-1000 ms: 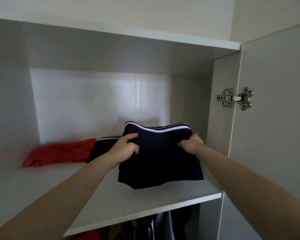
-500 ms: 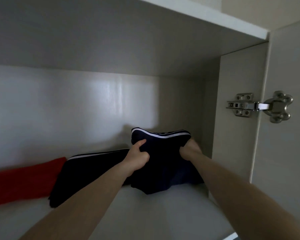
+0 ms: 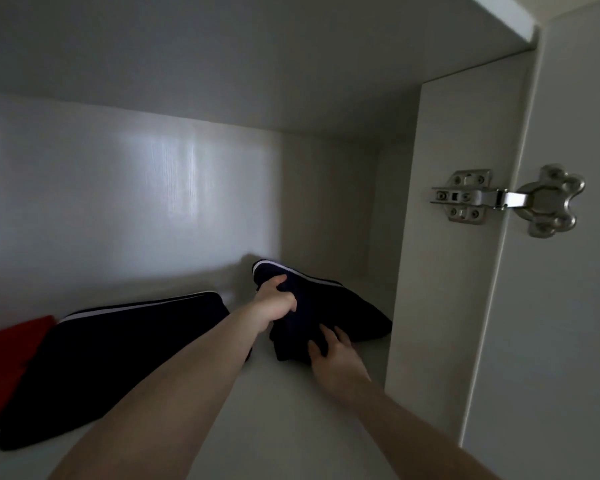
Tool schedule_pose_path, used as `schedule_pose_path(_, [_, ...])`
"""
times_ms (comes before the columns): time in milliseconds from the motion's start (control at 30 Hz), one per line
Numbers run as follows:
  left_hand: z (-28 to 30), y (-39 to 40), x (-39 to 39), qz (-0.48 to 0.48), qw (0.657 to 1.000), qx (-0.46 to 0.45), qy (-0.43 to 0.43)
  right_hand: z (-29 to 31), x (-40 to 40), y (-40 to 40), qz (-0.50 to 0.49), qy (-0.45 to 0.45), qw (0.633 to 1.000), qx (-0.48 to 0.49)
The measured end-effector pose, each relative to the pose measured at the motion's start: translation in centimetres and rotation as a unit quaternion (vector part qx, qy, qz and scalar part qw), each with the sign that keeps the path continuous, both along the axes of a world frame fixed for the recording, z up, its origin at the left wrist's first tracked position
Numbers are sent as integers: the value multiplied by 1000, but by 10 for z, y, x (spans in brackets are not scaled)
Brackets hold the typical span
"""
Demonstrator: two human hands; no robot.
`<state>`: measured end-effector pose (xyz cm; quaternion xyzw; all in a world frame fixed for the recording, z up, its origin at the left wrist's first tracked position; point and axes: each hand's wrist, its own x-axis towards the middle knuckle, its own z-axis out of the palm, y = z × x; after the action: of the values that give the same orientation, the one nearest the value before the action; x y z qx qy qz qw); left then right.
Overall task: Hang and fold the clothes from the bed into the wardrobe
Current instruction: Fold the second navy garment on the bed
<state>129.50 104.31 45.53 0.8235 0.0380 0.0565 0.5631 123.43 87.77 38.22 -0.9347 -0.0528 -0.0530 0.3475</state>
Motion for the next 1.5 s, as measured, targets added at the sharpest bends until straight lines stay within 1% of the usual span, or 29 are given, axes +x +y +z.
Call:
schedule_pose_path(33, [-3, 2, 0, -13, 999, 23, 18, -3, 5, 0, -1, 10, 1000, -4])
schedule_pose_path(133, [-12, 14, -10, -32, 996, 74, 49, -10, 17, 6, -3, 18, 998, -60])
schedule_pose_path(200, [-17, 28, -28, -37, 990, 130, 31, -12, 25, 14, -3, 21, 996, -92])
schedule_pose_path(233, [-20, 38, -40, -34, 981, 191, 6, -12, 29, 19, -1, 23, 994, -107])
schedule_pose_path(267, [-24, 48, -52, -26, 962, 271, -27, -13, 33, 24, 2, 24, 992, -123])
schedule_pose_path(333, [-35, 69, -76, -2, 904, 417, -94, -14, 40, 33, 3, 25, 988, -151])
schedule_pose_path(367, [-43, 80, -86, 10, 881, 461, -108, -14, 42, 37, 3, 25, 987, -159])
schedule_pose_path(400, [-51, 89, -95, 23, 867, 485, -107, -13, 44, 41, 4, 24, 986, -164])
schedule_pose_path(433, [-60, 98, -102, 37, 862, 496, -96, -13, 46, 44, 7, 24, 986, -167])
schedule_pose_path(533, [-89, 118, -116, 71, 864, 496, -48, -14, 48, 48, 16, 23, 984, -177])
schedule_pose_path(633, [-104, 126, -119, 72, 883, 463, -27, -16, 46, 49, 26, 9, 984, -176])
schedule_pose_path(767, [-104, 126, -114, 62, 881, 468, -13, -19, 34, 49, 26, -62, 991, -118])
schedule_pose_path(833, [-104, 125, -115, 69, 879, 472, -10, -22, 26, 49, 16, -95, 988, -120])
schedule_pose_path(867, [-104, 124, -116, 73, 877, 474, -6, -22, 22, 49, 18, -95, 987, -128])
schedule_pose_path(1000, [-102, 119, -125, 95, 861, 500, 24, -21, 6, 47, 62, -29, 985, -159])
schedule_pose_path(1067, [-102, 115, -132, 105, 857, 502, 44, -20, -3, 44, 76, -13, 982, -174])
schedule_pose_path(1267, [-102, 106, -166, 96, 856, 501, 76, -15, -37, 37, 108, 15, 967, -229])
schedule_pose_path(1500, [-98, 89, -224, 66, 856, 506, 88, -14, -79, 27, 154, 14, 950, -270])
